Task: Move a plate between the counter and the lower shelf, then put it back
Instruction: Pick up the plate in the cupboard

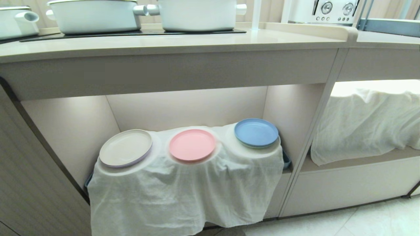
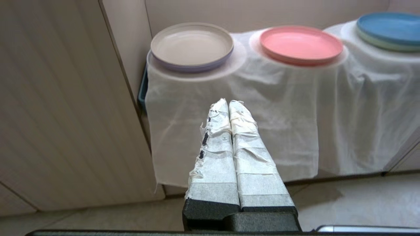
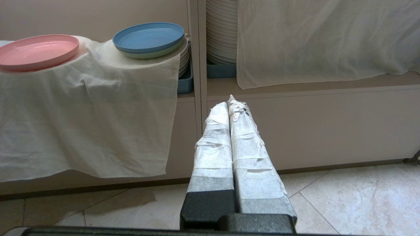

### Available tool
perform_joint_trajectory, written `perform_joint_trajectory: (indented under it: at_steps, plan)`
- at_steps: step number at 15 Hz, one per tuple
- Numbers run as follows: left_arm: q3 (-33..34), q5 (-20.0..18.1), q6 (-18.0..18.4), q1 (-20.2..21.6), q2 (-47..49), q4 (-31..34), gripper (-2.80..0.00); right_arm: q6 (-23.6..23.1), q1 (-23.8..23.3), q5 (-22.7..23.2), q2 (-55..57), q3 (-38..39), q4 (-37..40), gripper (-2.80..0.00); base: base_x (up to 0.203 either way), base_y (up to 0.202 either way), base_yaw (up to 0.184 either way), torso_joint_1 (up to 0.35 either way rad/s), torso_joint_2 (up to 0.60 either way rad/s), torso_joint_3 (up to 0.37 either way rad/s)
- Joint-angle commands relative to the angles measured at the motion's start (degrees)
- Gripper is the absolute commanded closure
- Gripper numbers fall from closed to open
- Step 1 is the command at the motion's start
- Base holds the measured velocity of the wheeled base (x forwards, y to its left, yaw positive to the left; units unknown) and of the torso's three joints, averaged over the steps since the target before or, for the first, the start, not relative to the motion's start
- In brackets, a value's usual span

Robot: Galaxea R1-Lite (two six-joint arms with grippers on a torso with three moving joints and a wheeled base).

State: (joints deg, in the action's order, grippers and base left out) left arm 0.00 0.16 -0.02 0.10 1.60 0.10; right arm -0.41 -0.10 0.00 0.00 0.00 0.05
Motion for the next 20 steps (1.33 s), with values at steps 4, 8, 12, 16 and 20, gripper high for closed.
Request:
perform_joint_trajectory:
  at_steps: [4, 8, 12, 16, 20]
  plan:
    - [0.0, 0.02, -0.06, -0.01, -1.52, -0.01, 0.0, -0.03, 0.01, 0.0, 0.0, 0.0, 0.04, 0.0, 0.0, 0.0, 0.0, 0.0, 0.0, 0.0]
    - [0.0, -0.07, -0.24, -0.01, -1.52, -0.01, 0.0, -0.03, 0.01, 0.0, 0.0, 0.0, 0.04, 0.0, 0.0, 0.0, 0.0, 0.0, 0.0, 0.0]
    - [0.0, -0.07, -0.24, -0.01, -1.52, -0.01, 0.0, -0.03, 0.01, 0.0, 0.0, 0.0, 0.0, 0.0, 0.0, 0.0, 0.0, 0.0, 0.0, 0.0]
    - [0.0, 0.02, -0.24, -0.07, -1.52, -0.01, 0.0, -0.03, 0.01, 0.0, 0.0, 0.0, 0.04, 0.0, 0.0, 0.0, 0.0, 0.0, 0.0, 0.0]
    - [0.0, 0.02, -0.33, -0.01, -1.52, -0.01, 0.0, -0.03, 0.01, 0.0, 0.0, 0.0, -0.03, 0.0, 0.0, 0.0, 0.0, 0.0, 0.0, 0.0]
